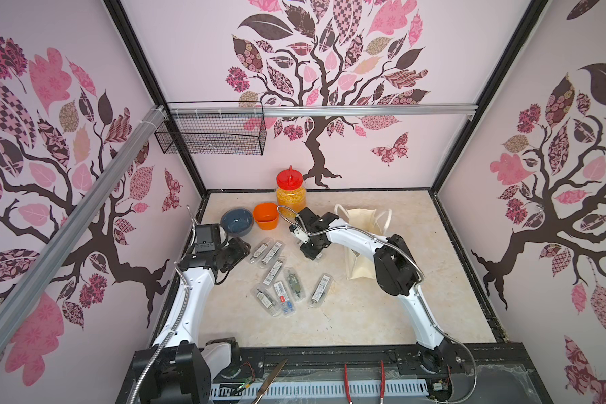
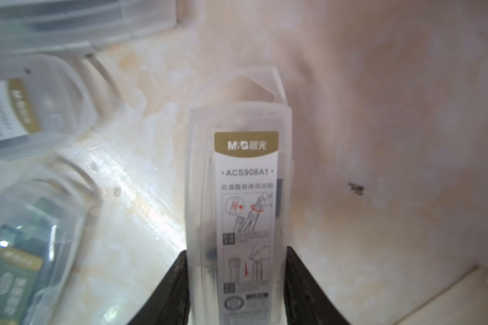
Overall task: Put the compass set into the canvas bag
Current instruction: Pick up the compass set at the center of the board.
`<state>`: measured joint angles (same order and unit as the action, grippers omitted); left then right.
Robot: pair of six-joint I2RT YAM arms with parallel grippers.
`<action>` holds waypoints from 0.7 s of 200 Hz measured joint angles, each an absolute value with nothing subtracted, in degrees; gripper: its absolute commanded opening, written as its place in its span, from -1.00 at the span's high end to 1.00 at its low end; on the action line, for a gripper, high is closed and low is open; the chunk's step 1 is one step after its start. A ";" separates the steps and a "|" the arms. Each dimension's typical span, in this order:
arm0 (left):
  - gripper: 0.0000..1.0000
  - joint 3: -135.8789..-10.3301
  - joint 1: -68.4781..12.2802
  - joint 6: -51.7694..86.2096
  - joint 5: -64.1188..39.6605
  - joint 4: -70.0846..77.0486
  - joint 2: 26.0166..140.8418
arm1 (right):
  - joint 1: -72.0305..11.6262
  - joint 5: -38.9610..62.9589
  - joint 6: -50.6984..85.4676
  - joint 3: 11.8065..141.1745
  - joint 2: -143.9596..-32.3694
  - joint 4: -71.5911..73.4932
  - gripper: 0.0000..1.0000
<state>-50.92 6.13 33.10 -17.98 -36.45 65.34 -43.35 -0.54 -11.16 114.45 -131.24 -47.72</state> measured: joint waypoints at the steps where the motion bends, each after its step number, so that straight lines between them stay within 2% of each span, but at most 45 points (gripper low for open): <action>1: -0.16 -50.89 6.13 33.10 -18.02 -36.42 65.34 | -43.35 -0.49 -11.11 114.45 -131.07 -47.75 0.02; 94: -0.16 -50.11 6.13 34.37 -19.86 -35.59 65.14 | -42.04 5.96 -5.30 115.63 -104.53 -41.82 0.07; 140: -0.16 -49.65 6.13 34.94 -21.17 -34.76 64.75 | -32.58 8.58 0.56 114.61 -98.02 -39.77 0.11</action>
<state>-49.65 6.13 34.94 -21.17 -34.76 64.75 -32.58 8.58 0.56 114.61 -98.02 -39.77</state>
